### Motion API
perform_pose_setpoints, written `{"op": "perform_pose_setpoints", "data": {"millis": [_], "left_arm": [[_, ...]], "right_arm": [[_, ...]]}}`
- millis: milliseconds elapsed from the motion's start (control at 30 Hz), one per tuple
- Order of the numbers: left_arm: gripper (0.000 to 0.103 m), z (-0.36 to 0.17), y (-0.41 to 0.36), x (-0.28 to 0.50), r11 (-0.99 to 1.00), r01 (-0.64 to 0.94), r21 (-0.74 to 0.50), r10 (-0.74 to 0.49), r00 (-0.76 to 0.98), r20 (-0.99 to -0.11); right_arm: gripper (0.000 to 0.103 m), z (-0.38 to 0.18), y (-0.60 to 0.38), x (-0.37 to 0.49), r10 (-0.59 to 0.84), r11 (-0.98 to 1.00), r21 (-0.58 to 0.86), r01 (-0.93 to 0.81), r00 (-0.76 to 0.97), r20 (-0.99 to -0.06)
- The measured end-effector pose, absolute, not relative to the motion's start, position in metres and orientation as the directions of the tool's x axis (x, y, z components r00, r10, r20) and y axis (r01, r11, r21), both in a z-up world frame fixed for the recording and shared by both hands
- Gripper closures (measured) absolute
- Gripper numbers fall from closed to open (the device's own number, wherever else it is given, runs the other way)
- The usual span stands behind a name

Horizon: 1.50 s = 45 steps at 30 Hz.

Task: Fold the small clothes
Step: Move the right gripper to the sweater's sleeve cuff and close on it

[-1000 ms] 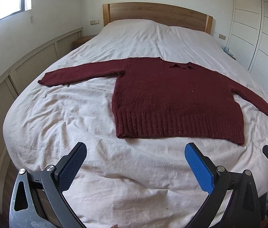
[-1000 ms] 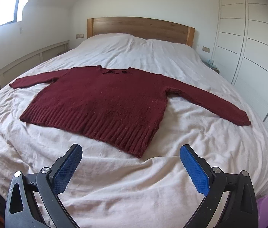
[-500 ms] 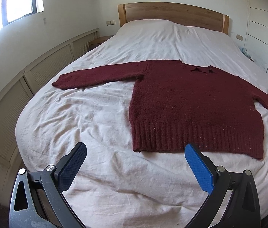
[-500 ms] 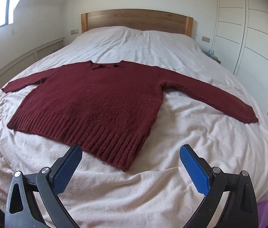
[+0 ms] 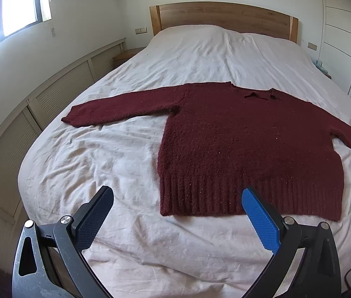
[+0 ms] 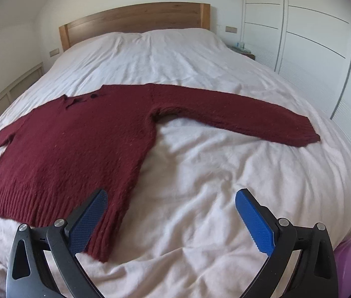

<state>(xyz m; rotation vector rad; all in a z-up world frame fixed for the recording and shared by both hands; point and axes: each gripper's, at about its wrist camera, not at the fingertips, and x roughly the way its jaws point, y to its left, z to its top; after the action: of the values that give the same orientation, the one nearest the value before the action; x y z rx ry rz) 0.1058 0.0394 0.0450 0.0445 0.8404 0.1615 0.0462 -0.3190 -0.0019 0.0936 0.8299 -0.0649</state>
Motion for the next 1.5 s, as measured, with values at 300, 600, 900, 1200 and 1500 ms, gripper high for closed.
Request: {"op": "perform_pose_setpoints", "data": {"millis": [300,600,900,1200,1500], "left_arm": [[0.001,0.041,0.030,0.116,0.982,-0.130,0.136,0.188,0.632,-0.752],[0.001,0.028,0.026,0.130,0.975,-0.152,0.162,0.221,0.583,-0.782],[0.001,0.016,0.023,0.143,0.968,-0.159,0.194,0.250,0.544,-0.801],[0.001,0.003,0.014,0.155,0.965,-0.144,0.220,0.263,0.507,-0.821],[0.001,-0.007,0.004,0.166,0.965,-0.124,0.232,0.263,0.484,-0.835]], "right_arm": [[0.000,-0.013,-0.405,0.092,-0.095,0.948,0.135,0.289,0.659,-0.746],[0.000,-0.044,-0.472,0.129,-0.173,0.904,0.118,0.412,0.603,-0.778],[0.000,-0.075,-0.529,0.156,-0.138,0.839,0.217,0.500,0.580,-0.803],[0.005,-0.100,-0.568,0.176,-0.077,0.788,0.305,0.534,0.578,-0.813],[0.008,-0.107,-0.600,0.191,-0.017,0.735,0.426,0.528,0.641,-0.767]]}}
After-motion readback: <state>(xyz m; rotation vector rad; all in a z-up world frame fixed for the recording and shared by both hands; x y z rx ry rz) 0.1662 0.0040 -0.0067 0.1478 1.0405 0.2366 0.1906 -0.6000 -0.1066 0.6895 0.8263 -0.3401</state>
